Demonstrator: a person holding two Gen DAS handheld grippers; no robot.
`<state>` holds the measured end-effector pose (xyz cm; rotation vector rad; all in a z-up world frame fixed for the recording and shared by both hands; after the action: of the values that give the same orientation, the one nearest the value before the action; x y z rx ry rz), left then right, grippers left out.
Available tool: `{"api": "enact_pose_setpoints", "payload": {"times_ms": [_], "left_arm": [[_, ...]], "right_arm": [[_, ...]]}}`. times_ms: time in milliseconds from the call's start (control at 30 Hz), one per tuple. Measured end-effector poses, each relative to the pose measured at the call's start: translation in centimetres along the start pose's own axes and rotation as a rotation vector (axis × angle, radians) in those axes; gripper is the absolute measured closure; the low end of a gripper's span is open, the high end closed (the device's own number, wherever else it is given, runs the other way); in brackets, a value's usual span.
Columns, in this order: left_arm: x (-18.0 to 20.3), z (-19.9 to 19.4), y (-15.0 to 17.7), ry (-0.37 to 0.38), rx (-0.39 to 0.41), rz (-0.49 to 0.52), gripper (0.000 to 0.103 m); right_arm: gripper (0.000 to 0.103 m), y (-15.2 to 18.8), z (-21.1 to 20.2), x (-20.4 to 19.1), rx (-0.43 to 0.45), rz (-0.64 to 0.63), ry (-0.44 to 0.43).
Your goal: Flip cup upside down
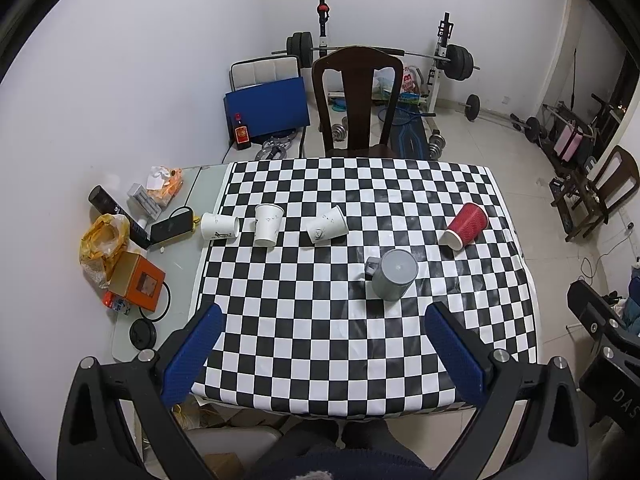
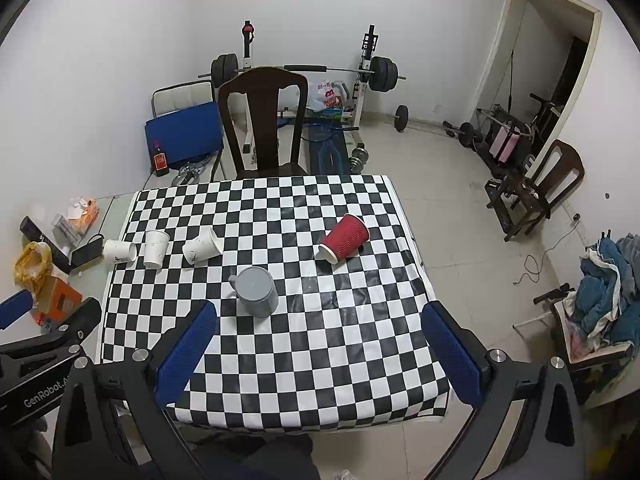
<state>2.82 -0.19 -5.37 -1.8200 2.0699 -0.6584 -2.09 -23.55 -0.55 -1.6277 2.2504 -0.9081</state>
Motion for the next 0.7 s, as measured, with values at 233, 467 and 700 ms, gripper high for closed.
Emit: {"api": "enact_pose_setpoints", "payload": {"times_ms": [233,467,700], "left_arm": [[-0.1,0.0,-0.1,0.001,-0.002,0.0,0.0],[-0.3,0.0,0.1,0.001,0.007,0.002,0.0],[-0.3,0.0,0.0,0.003,0.003,0.004,0.0]], "right_arm": [[0.0,0.4,0.2,-0.3,-0.004,0.0,-0.007],[0.0,0.6,0.5,-0.5,-0.01,-0.004,-0.013],[0.0,0.9,0.1,-0.7,-0.012,-0.006,-0.016]]}}
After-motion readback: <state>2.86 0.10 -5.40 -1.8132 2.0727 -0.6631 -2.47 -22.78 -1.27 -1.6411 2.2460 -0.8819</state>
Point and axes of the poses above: each gripper's, at about its wrist camera, not at the fingertips, and z roughly the way its jaws point, x to its right, y to its underside, the point moved 3 cm from there along z, roughly the way its jaws point, and after that the axes turned 7 degrees about y, right-handed, at the moved point
